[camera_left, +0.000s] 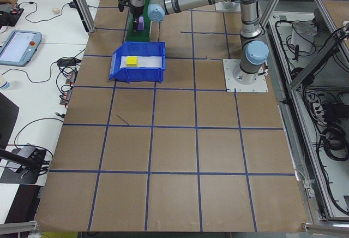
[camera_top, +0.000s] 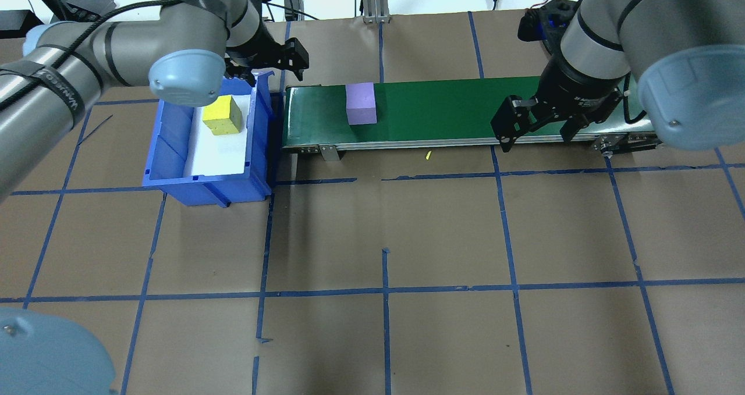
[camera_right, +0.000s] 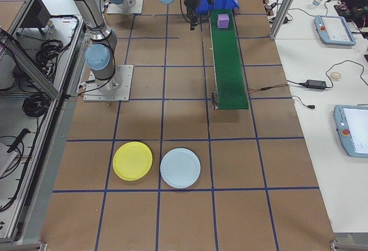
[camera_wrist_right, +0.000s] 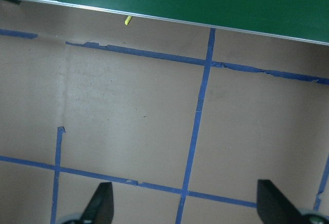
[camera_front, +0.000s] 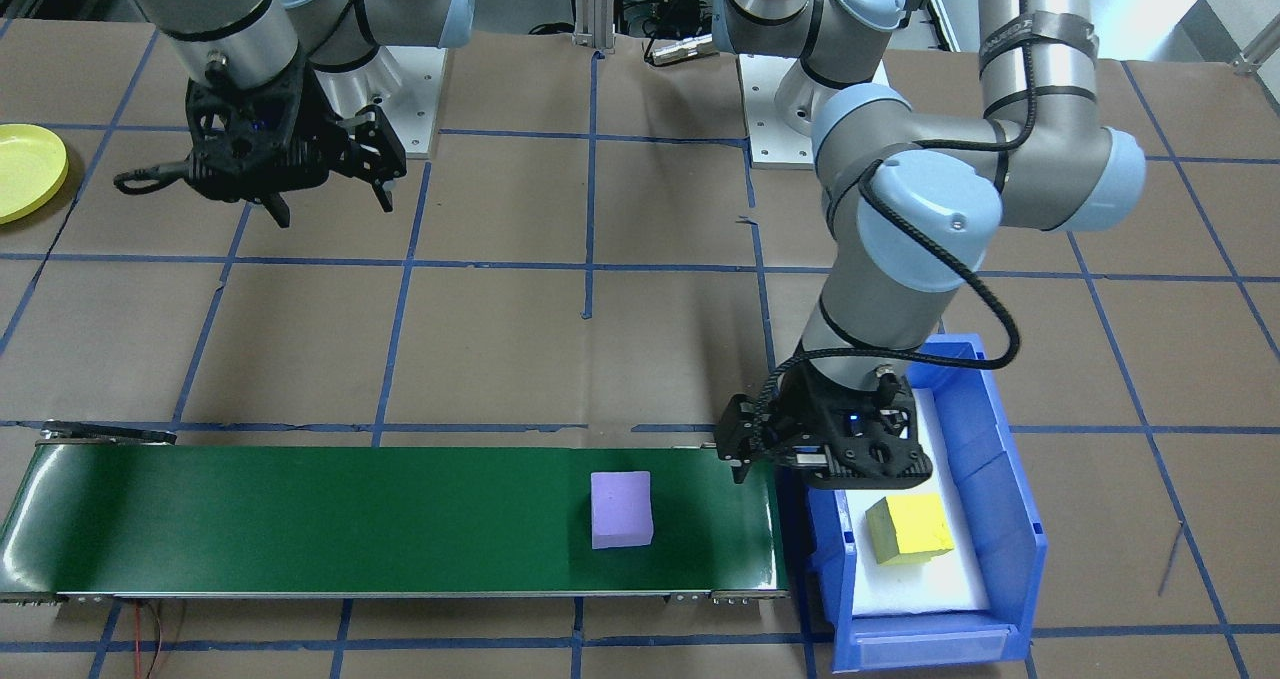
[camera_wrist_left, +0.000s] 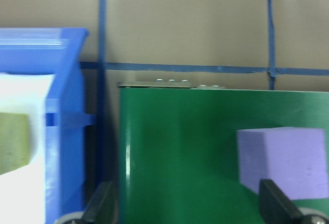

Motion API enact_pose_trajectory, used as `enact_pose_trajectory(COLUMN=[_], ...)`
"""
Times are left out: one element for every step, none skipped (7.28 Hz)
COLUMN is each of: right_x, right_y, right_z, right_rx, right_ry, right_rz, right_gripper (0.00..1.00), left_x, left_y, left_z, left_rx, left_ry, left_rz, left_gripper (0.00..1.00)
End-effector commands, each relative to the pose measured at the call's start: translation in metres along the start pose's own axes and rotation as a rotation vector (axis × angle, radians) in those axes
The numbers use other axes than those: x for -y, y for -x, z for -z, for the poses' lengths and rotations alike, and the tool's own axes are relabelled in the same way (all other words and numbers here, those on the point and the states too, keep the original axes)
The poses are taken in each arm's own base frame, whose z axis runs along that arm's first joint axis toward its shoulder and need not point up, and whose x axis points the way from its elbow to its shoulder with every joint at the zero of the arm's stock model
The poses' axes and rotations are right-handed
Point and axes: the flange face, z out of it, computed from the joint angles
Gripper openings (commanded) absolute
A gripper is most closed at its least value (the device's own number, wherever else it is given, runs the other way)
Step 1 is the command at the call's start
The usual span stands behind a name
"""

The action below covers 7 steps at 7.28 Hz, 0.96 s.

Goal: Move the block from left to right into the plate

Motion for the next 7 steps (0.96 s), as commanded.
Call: enact_pose_trajectory(right_x=[0.050,0.079,0.098,0.105,0.114,0.124,0.141], right_y=[-0.028,-0.036,-0.039,-0.040,-0.044,-0.047,-0.047], right_z=[-0.024,-0.048,-0.063,-0.072,-0.083,-0.086,-0.093], right_rx=[0.091,0.101,0.129,0.138,0.141,0.145,0.189], right_ry=[-0.049,-0.048,-0.046,-0.030,-0.023,-0.034,-0.060], right_rz=[-0.016,-0.027,-0.054,-0.103,-0.123,-0.169,-0.207], right_gripper=[0.97,0.97,0.98,0.99,0.99,0.99,1.00], left_x=[0.014,0.019,0.023,0.025,0.019,0.017,0.017], left_y=[0.080,0.101,0.124,0.137,0.138,0.139,0.139], left_z=[0.002,-0.007,-0.024,-0.042,-0.058,-0.068,-0.073], left_rx=[0.027,0.035,0.082,0.146,0.137,0.130,0.128], left_ry=[0.010,0.020,0.045,0.077,0.105,0.118,0.121], left_rz=[-0.004,-0.046,-0.022,-0.009,-0.001,0.019,0.022], left_gripper=[1.00,1.00,1.00,1.00,1.00,1.00,1.00])
